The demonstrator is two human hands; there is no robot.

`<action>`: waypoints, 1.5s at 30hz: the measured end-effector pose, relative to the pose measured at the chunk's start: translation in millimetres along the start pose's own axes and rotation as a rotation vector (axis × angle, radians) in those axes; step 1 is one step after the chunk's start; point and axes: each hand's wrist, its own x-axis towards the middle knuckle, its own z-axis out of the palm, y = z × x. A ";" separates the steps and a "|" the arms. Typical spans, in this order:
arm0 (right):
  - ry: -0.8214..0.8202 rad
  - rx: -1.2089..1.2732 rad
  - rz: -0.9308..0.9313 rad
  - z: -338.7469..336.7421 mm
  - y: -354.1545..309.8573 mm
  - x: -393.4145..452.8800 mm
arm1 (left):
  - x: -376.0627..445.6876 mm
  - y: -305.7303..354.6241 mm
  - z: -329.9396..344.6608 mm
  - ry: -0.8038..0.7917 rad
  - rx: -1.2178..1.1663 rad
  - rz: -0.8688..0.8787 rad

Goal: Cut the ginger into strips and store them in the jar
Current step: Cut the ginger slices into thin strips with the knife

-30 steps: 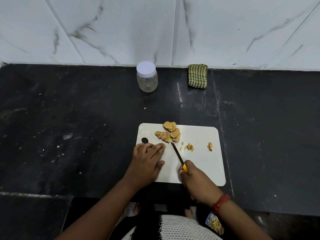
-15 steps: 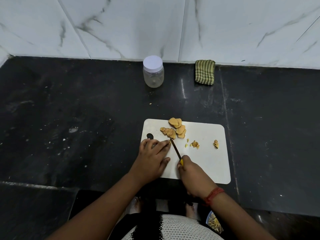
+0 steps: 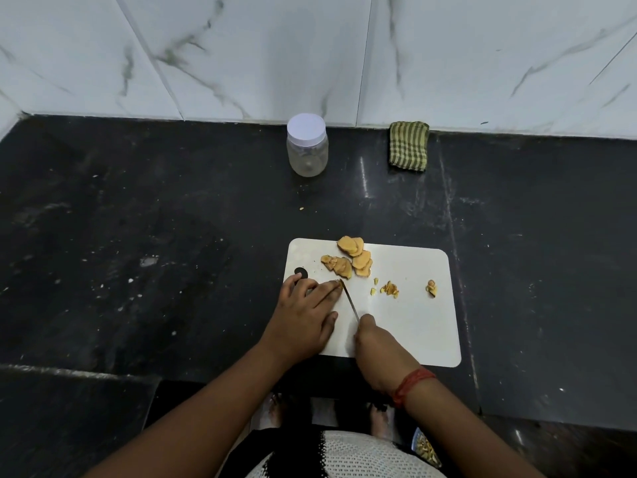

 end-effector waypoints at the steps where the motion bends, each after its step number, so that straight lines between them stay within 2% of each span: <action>1: -0.005 0.001 -0.003 2.8 2.2 -3.7 | 0.8 0.4 0.0 0.002 0.002 -0.002; 6: -0.019 0.045 -0.003 6.7 14.5 -21.6 | 0.8 0.3 1.1 -0.008 -0.007 -0.008; 11: 0.062 0.164 -0.028 2.0 13.6 -22.8 | -0.4 0.1 1.5 -0.009 -0.024 -0.011; 20: 0.048 0.177 -0.038 -7.7 0.2 -4.4 | -0.6 -1.9 4.0 -0.014 -0.050 -0.011; 26: 0.051 0.143 -0.005 -5.1 -1.0 0.4 | -1.5 -1.7 3.4 -0.012 -0.043 -0.002; 35: 0.061 -0.068 -0.004 7.8 0.7 2.3 | -0.7 -0.5 5.0 0.012 0.005 0.021; 45: 0.056 -0.027 -0.016 8.9 4.7 3.5 | -0.3 5.2 7.3 0.057 0.003 0.039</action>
